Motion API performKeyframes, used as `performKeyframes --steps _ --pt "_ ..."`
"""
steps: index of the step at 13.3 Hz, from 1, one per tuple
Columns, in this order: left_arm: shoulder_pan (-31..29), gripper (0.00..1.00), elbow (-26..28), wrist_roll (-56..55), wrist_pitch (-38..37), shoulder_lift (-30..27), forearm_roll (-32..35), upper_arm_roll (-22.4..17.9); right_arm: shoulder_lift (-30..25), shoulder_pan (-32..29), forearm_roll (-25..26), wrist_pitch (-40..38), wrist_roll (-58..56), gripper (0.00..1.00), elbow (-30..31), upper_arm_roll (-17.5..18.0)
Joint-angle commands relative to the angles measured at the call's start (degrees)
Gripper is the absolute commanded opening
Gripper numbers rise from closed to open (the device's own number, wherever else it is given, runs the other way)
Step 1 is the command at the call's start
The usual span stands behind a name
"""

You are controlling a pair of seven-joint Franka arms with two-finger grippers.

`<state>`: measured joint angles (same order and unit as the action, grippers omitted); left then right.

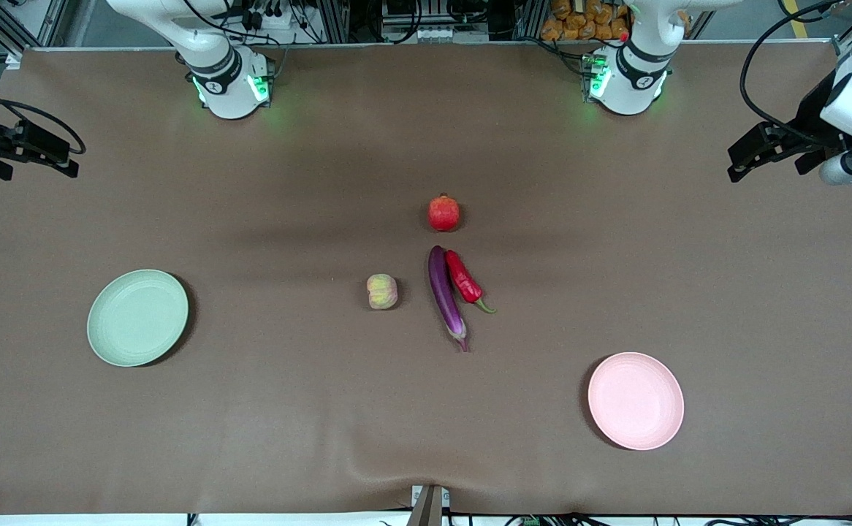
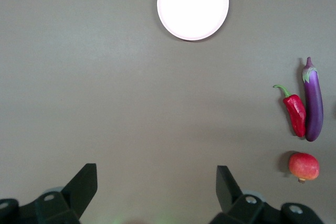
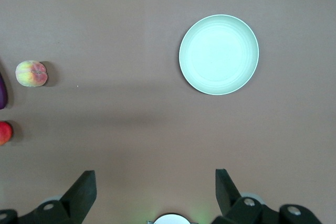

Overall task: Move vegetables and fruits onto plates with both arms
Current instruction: 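Reach the left gripper to the red chili while the right gripper approaches the apple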

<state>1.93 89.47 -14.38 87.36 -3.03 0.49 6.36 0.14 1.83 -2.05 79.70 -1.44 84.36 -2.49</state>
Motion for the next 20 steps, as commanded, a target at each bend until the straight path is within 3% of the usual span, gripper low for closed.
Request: performKeyframes --steps 1,16,18,20 --pt "-0.3 1.0 -0.3 1.7 -1.4 -0.7 1.7 0.5 -0.5 0.2 1.1 -0.7 -0.7 1.0 0.4 -0.2" --pt "0.8 1.0 2.2 0.8 -0.9 0.0 0.9 1.2 1.3 0.3 0.1 -1.0 -0.6 1.0 1.1 -0.2" --pt "1.9 1.0 5.4 -4.2 4.0 1.0 0.7 3.9 2.5 0.4 0.1 -0.9 -0.6 1.0 1.2 -0.1" --pt "2.6 1.0 11.1 -17.7 12.9 2.8 0.7 9.0 5.6 0.1 -0.3 -0.7 -0.6 1.0 1.2 -0.1"
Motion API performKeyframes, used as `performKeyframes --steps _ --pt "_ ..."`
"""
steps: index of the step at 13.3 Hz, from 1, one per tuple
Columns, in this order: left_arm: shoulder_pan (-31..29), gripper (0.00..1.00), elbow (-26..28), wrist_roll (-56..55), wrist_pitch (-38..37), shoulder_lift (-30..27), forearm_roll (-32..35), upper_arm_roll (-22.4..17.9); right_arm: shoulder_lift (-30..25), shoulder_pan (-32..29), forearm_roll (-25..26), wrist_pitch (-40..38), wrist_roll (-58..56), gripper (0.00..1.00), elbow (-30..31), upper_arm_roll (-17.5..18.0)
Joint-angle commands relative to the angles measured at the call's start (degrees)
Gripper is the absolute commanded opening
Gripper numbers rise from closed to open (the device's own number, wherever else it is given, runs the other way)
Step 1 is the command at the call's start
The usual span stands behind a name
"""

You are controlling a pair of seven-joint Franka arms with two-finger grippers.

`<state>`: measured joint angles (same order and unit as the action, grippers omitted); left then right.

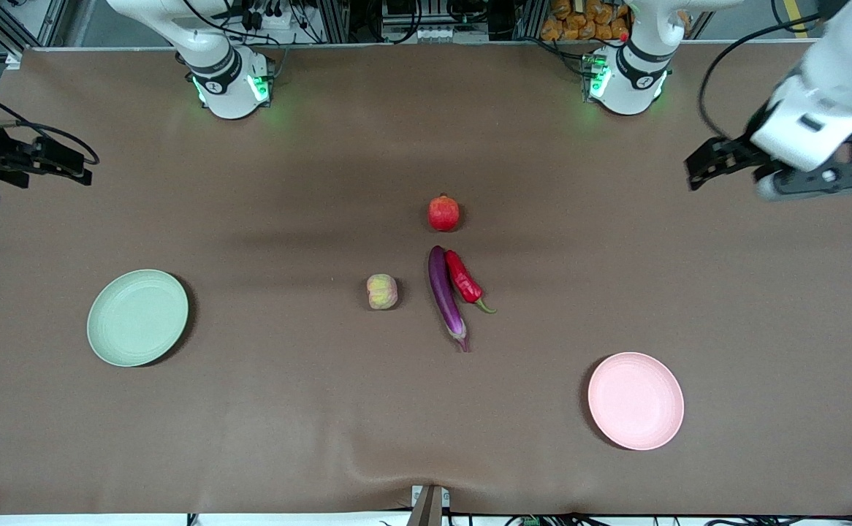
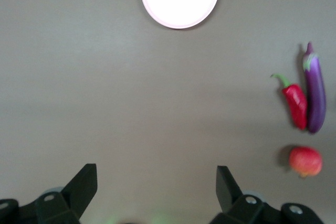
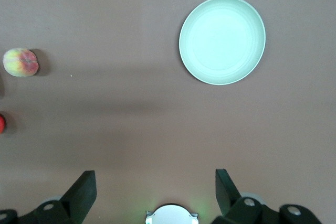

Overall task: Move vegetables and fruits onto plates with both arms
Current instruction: 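Reach the left gripper to the red chili while the right gripper approaches the apple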

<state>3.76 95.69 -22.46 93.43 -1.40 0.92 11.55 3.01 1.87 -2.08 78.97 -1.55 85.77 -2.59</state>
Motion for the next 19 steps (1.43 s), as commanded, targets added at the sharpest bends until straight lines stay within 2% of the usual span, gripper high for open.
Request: performKeyframes --steps 1,3,5,7,8,9,10,13,19 --pt "0.8 1.0 7.0 -16.5 12.3 3.0 0.4 6.4 3.0 0.1 -0.6 0.0 -0.5 1.0 -0.3 0.0" --pt "1.2 1.0 8.0 -27.3 20.5 8.9 0.8 9.6 3.0 0.1 -0.6 0.0 -0.5 1.0 0.3 -0.1" --pt "4.3 1.0 7.8 -36.8 29.6 16.0 1.7 10.0 3.7 0.4 -0.7 0.0 -0.5 1.0 0.3 0.0" --pt "7.6 1.0 7.1 -45.5 37.2 22.9 6.3 10.0 4.9 1.4 -1.7 0.0 -0.4 1.0 0.3 0.1" --pt "8.9 1.0 6.3 -50.2 39.3 25.9 10.6 10.0 5.3 1.7 -4.1 0.0 -0.2 1.0 0.3 0.1" --pt "9.5 1.0 4.8 -54.7 40.0 29.3 14.3 10.1 6.3 2.0 -6.2 0.0 0.1 1.0 0.3 0.0" --pt "11.1 0.94 2.9 -58.7 40.0 32.3 16.9 10.1 7.2 2.3 -7.2 0.0 0.3 1.0 0.3 0.1" --pt "15.3 0.89 -3.0 -66.7 40.0 40.3 18.3 9.8 10.7 4.2 -8.6 1.7 0.4 1.0 0.1 0.1" --pt "16.9 0.87 -3.1 -69.4 45.5 45.4 18.7 9.6 11.8 7.4 -10.7 2.2 1.0 1.0 0.6 0.1"
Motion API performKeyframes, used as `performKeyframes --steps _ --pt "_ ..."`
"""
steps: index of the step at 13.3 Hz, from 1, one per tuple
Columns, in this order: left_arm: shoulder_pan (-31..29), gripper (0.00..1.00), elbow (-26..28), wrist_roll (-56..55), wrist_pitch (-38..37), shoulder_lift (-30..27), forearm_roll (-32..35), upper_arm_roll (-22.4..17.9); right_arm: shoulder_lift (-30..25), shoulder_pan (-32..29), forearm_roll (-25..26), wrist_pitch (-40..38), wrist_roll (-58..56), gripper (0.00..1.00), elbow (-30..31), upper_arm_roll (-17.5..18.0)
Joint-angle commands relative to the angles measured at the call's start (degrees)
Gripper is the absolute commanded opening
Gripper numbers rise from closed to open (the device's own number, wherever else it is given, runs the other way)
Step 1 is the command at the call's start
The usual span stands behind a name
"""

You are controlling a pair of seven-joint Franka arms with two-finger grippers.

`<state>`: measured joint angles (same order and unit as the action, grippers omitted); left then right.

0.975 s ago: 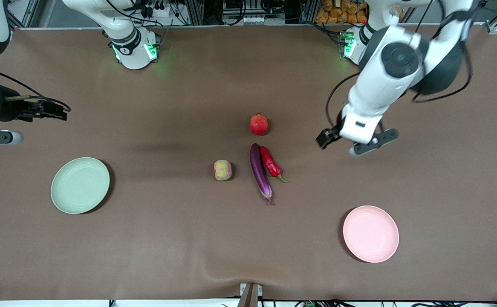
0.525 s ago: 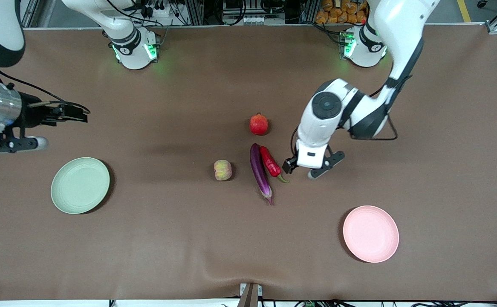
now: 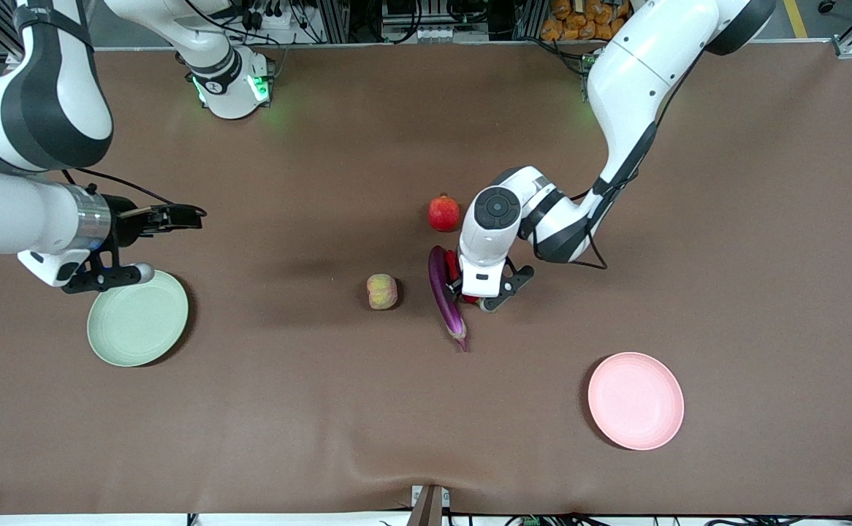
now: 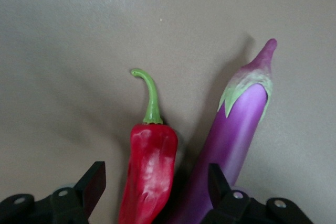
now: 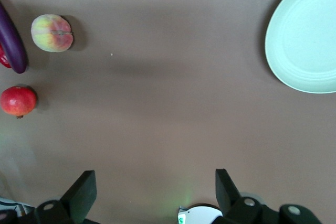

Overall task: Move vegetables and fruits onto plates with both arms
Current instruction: 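Reach the left gripper to the red chili while the right gripper approaches the apple, then grasp the chili with the left gripper while the right gripper reaches the apple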

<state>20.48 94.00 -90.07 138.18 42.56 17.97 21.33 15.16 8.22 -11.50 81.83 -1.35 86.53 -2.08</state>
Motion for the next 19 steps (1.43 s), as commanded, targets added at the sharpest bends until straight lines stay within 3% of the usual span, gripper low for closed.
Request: performKeyframes --steps 1,3,4,5,7,10,12,15,19 --pt "0.2 0.86 -1.5 -1.8 1.0 1.8 1.6 -0.2 -0.2 2.1 -1.2 -0.6 1.3 1.0 0.5 -0.4" --pt "0.3 0.77 -1.5 -1.8 1.1 2.2 2.2 -0.1 -0.2 5.5 -1.3 -0.3 5.2 1.0 0.8 -0.4" --pt "0.2 0.64 -1.5 -1.8 1.1 2.8 2.6 -0.2 -0.1 7.2 -1.3 -0.1 7.4 1.0 0.8 -0.4" --pt "0.2 0.48 -1.5 -1.8 1.1 3.0 3.5 -0.2 0.0 8.6 -1.3 -0.1 8.8 1.0 0.9 -0.4" --pt "-0.4 0.0 -1.0 0.0 1.0 2.8 4.5 -0.1 0.7 10.8 -1.4 1.1 10.3 1.0 1.4 -0.4" --pt "-2.2 0.0 -1.1 4.4 -1.5 -0.8 4.6 -0.1 0.8 11.6 -7.2 6.6 10.6 1.0 6.7 -0.4" --pt "-4.5 0.0 -1.3 9.9 -9.0 -6.2 4.3 0.1 0.8 14.4 -7.8 10.1 11.4 1.0 9.7 -0.5" --pt "-10.4 0.0 -1.3 21.2 -16.5 -11.6 3.2 0.6 1.6 21.5 -7.8 17.7 24.6 1.0 12.6 -0.5" --pt "-19.8 0.0 -1.5 36.8 -17.0 -12.0 0.8 0.5 5.4 28.0 -7.9 27.7 39.1 1.0 13.1 -0.4"
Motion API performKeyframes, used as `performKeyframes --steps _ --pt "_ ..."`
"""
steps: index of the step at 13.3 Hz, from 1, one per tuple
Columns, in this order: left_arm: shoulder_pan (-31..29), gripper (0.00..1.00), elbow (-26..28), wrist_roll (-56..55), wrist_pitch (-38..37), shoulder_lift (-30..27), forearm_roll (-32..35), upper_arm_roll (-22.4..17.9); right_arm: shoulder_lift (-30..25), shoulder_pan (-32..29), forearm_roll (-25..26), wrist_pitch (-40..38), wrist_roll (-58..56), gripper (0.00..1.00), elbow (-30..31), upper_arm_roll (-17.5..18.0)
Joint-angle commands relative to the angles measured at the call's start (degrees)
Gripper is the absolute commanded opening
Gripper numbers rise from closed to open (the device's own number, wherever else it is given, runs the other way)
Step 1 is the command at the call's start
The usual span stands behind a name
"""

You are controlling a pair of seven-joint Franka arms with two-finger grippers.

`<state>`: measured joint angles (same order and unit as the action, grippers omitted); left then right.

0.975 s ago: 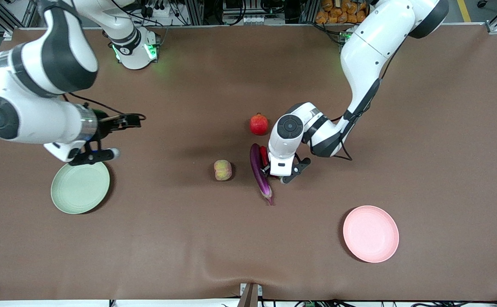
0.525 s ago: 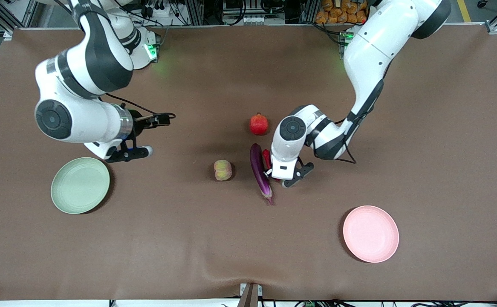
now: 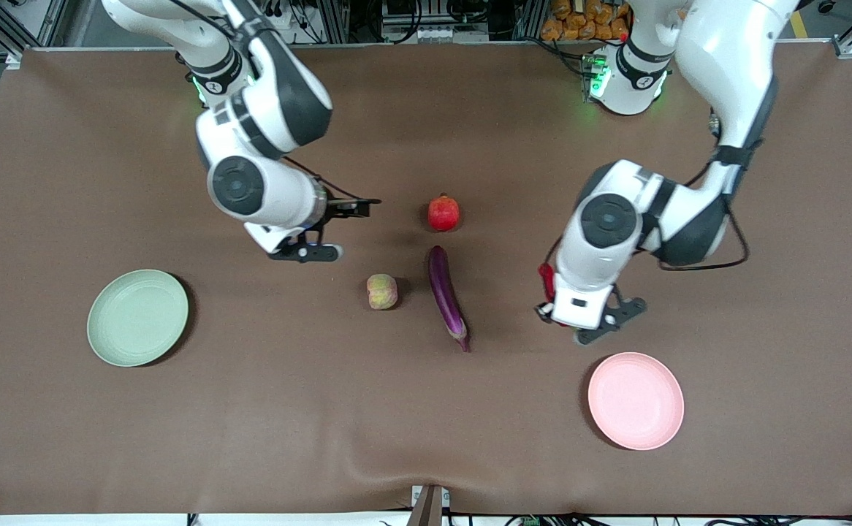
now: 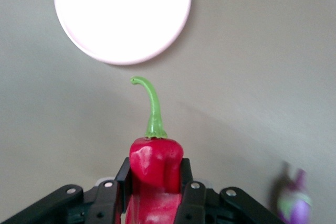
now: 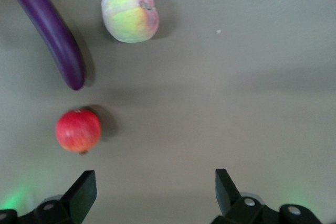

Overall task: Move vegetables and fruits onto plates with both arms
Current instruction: 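Grasp the chili with the left gripper while the right gripper reaches the apple, then place the chili on the pink plate while the right gripper grasps the apple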

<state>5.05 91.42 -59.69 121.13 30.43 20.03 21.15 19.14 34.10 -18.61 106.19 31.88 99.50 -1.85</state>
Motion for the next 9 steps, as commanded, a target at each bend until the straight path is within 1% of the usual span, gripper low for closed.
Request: performKeyframes --steps 1,3,6,8,9 --pt "-6.5 0.0 0.7 9.0 0.3 1.1 -1.3 0.5 2.8 4.0 -0.8 6.1 10.4 1.0 -0.1 -0.6" --pt "-9.8 0.0 -1.9 9.8 1.5 5.0 -1.4 0.4 5.6 8.1 -0.8 10.6 15.7 1.0 -0.6 -0.7" --pt "-12.0 0.0 -9.5 9.1 3.8 10.9 -1.5 0.0 10.6 14.4 -0.3 16.1 26.3 1.0 -3.4 -0.7" --pt "-12.5 0.0 -13.2 9.2 8.0 15.0 -1.5 -1.4 14.0 17.7 0.2 16.9 29.5 1.0 -5.4 -0.9" --pt "-12.5 0.0 -13.5 10.1 11.5 16.1 -1.2 -2.9 15.0 18.3 0.2 17.7 30.3 1.0 -5.5 -0.9"
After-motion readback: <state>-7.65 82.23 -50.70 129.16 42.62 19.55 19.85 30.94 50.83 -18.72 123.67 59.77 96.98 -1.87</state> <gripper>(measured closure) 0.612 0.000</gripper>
